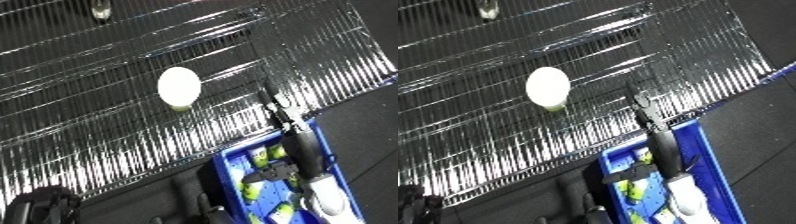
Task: Pick up the object and place it into the box
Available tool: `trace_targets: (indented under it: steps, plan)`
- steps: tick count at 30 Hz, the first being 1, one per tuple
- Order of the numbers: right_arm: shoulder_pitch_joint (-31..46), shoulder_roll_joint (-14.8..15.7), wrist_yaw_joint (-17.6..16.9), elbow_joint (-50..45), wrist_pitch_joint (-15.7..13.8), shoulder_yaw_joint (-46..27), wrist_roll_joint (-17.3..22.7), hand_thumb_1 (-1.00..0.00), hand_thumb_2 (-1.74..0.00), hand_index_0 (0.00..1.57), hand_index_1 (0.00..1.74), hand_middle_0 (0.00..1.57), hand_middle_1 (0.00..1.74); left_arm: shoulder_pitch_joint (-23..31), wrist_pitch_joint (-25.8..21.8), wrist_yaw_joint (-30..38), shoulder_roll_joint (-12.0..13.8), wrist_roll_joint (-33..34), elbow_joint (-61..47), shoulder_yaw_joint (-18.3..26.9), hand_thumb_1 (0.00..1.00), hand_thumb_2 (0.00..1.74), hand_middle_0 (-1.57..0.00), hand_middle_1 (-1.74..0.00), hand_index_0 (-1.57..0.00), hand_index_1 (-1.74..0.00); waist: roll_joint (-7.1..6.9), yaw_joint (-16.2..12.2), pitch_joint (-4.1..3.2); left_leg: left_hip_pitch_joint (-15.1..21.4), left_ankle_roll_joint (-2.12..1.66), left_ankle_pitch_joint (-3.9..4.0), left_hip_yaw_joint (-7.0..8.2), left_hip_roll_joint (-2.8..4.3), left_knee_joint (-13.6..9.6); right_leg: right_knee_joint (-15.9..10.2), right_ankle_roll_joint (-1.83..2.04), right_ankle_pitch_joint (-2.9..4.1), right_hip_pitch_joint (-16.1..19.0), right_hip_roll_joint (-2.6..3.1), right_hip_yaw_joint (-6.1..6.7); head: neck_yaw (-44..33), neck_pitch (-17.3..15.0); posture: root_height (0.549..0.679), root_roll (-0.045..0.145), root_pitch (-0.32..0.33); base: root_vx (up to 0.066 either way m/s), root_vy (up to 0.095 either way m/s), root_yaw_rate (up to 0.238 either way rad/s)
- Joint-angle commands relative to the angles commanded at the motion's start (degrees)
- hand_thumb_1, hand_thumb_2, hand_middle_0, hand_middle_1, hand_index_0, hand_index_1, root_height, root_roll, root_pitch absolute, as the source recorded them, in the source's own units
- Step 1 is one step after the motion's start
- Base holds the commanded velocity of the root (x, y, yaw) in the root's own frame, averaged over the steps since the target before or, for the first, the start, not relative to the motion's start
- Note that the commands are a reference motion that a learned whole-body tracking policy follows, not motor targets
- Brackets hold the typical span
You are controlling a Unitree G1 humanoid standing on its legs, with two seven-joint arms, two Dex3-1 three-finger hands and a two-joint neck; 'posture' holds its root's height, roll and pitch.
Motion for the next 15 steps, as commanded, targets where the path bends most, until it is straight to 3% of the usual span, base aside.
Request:
trace_targets:
  steps: [6,10,13,15]
  plan:
    - [-3.39,1.75,-2.03,1.64,1.08,0.98,-1.52,0.00,0.00,0.00,0.00,0.00,0.00,0.08,1.50,-0.25,0.64,-0.13,-0.39,0.07,1.00,1.74,-1.57,-1.74,-1.57,-1.74,0.16,1.58,0.39,-1.22,-0.08,-0.38,-0.24,-0.49,1.87,2.67,0.21,-0.32,-1.26,-0.64,-0.73,-0.38,0.00,0.625,0.086,-0.036,0.047,-0.003,0.136]
    - [-3.90,2.36,-3.03,2.79,1.14,0.93,-1.82,0.00,0.00,0.00,0.00,0.00,0.00,0.52,2.12,-0.63,0.57,0.11,-0.94,-0.05,1.00,1.74,-1.57,-1.74,-1.57,-1.74,0.27,2.13,0.55,-1.79,-0.11,-0.47,-0.18,-0.65,3.22,3.68,0.23,-0.36,-1.63,-1.04,-0.93,0.29,1.09,0.622,0.086,-0.045,0.074,0.013,0.097]
    - [-4.15,2.66,-3.42,3.64,0.90,0.84,-1.82,0.00,0.00,0.00,0.00,0.00,0.00,0.75,2.47,-0.70,0.60,0.09,-1.16,-0.14,1.00,1.74,-1.57,-1.74,-1.57,-1.74,0.40,2.32,0.64,-2.10,0.00,-0.63,-0.11,-0.70,3.74,4.28,0.22,-0.36,-2.03,-1.18,-1.00,1.07,1.90,0.621,0.085,-0.048,0.068,0.022,0.084]
    - [-5.23,2.98,-4.48,4.92,0.80,0.85,-1.73,0.00,0.00,0.00,0.00,0.00,0.00,0.78,2.97,-0.80,0.87,-0.18,-1.37,-0.38,1.00,1.74,-1.57,-1.74,-1.57,-1.74,0.68,2.55,0.90,-2.93,0.27,-1.02,0.04,-0.75,4.32,5.42,0.18,-0.28,-3.33,-1.32,-1.10,2.10,2.27,0.617,0.084,-0.047,0.008,0.026,0.080]
